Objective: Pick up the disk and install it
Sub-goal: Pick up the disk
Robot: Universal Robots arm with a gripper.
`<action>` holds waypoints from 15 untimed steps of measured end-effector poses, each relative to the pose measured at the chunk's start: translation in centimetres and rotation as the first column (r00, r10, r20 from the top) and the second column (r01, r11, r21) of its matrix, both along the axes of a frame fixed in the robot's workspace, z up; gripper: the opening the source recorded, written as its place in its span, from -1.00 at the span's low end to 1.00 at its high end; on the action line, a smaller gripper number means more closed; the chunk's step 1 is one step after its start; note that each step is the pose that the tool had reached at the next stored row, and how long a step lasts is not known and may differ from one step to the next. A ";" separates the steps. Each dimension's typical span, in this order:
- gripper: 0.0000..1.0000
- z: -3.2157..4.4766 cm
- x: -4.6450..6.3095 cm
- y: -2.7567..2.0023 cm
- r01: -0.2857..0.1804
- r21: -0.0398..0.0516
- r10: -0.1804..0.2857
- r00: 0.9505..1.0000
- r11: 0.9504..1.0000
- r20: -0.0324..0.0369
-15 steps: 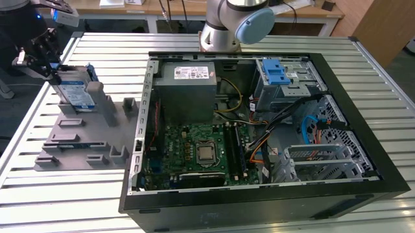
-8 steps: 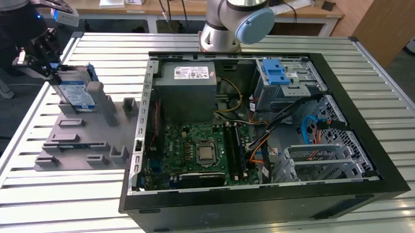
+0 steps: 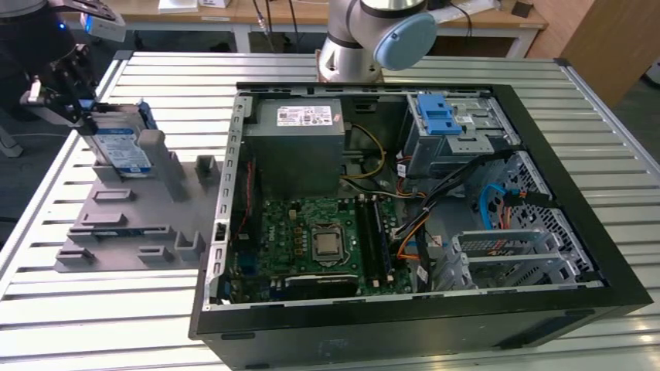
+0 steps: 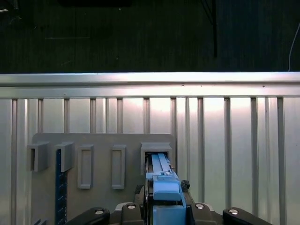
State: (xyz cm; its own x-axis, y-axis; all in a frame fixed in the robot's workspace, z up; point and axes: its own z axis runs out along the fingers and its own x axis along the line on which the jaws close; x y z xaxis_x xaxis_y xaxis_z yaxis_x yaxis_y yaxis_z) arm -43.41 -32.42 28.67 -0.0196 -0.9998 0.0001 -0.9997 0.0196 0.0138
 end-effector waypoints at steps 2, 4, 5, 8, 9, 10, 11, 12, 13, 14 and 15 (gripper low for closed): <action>-0.12 0.00 0.0 0.00 0.000 0.000 0.000 1.000 1.000 0.000; -0.12 0.01 0.0 0.00 0.000 0.000 0.000 1.000 1.000 0.000; -0.12 0.02 0.0 0.00 0.000 0.000 0.000 1.000 1.000 0.000; -0.27 0.03 0.0 0.00 0.000 0.000 0.000 1.000 1.000 0.000; -0.27 0.03 0.0 0.00 0.000 0.000 0.000 1.000 1.000 0.000; -0.27 0.03 0.0 0.00 0.000 0.000 0.000 1.000 1.000 0.000; -0.27 0.04 0.0 0.00 0.000 0.000 0.000 1.000 1.000 0.000; -0.27 0.05 0.0 0.00 0.000 0.000 0.000 1.000 1.000 0.000; -0.27 0.07 0.0 0.00 0.000 0.000 0.000 1.000 1.000 0.000; -0.27 0.11 0.0 0.00 0.000 0.000 0.000 1.000 1.000 0.000; -0.27 0.15 0.0 0.00 0.000 0.000 0.000 1.000 1.000 0.000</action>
State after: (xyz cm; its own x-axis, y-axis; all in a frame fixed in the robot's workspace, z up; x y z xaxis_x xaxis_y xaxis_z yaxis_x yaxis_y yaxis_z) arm -43.41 -32.42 28.83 -0.0197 -0.9998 0.0001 -0.9997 0.0197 0.0139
